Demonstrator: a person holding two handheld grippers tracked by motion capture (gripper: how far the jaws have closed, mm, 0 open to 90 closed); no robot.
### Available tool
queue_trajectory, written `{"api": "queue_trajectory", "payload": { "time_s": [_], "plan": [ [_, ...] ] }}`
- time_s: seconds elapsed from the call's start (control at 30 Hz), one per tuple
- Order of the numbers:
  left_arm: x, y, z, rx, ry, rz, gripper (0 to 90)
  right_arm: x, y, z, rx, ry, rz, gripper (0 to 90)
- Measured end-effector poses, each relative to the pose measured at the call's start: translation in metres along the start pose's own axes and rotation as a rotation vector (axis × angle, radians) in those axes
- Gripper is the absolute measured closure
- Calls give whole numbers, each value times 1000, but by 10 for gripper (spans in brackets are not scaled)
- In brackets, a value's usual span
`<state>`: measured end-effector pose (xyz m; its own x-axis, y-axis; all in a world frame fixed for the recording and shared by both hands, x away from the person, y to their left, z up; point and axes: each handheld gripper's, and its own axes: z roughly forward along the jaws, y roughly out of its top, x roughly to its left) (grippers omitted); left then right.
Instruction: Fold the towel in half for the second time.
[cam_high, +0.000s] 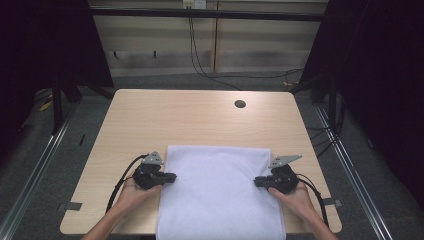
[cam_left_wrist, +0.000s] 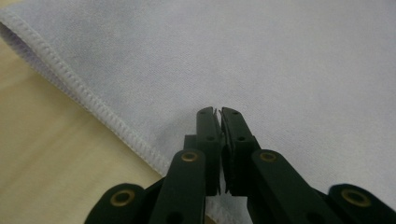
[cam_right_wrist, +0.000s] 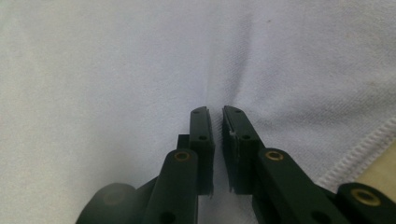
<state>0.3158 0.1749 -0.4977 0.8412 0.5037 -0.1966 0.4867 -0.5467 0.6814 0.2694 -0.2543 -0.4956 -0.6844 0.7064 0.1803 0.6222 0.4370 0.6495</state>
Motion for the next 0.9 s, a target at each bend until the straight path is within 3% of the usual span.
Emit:
{"api": "queue_trajectory", "payload": {
  "time_s": [0.07,0.13,0.3,0.33,0.37,0.4,0.43,0.47,0.5,0.53,0.57,0.6,0.63,0.67,0.7,0.73,0.8,0.9],
  "plan": [
    [-7,-3,-2,6,-9,17,861,5,-6,-3,-3,13,-3,825],
    [-12,-9,-5,5,-49,-4,859,9,-10,-7,-1,24,-2,823],
    [-24,-17,-15,40,-74,10,807,21,-17,-13,20,51,-10,781],
    [-28,-18,-20,40,-80,28,771,27,-19,-15,25,45,-45,713],
    [-28,-18,-20,40,-80,28,764,27,-19,-15,25,45,-45,713],
    [-21,-14,-28,-18,-83,11,757,25,-15,-21,-12,27,-48,699],
    [-21,-14,-28,-18,-83,11,749,25,-15,-21,-12,27,-48,699],
    [-10,-7,-30,-58,-57,-7,743,11,-6,-30,-94,-1,-31,699],
    [-10,-7,-30,-58,-57,-7,740,11,-6,-30,-94,-1,-31,699],
    [7,3,-30,-90,-30,-38,731,-8,4,-38,-147,-68,-5,699],
    [17,8,-27,-101,-4,-55,721,-15,7,-39,-158,-90,-3,692],
    [26,12,-24,-101,16,-62,705,-29,12,-38,-161,-115,11,666],
    [26,12,-24,-101,16,-62,683,-39,15,-36,-158,-125,34,647],
    [43,19,-19,-119,26,-107,665,-49,18,-32,-154,-131,48,636],
    [43,19,-19,-119,26,-107,641,-49,18,-32,-154,-131,48,636],
    [54,24,-15,-126,49,-121,622,-65,22,-23,-141,-120,76,597],
    [61,25,-12,-129,58,-130,587,-71,24,-13,-109,-120,91,584],
    [68,24,-9,-107,54,-138,532,-74,24,-6,-103,-111,85,580]
  ]
}}
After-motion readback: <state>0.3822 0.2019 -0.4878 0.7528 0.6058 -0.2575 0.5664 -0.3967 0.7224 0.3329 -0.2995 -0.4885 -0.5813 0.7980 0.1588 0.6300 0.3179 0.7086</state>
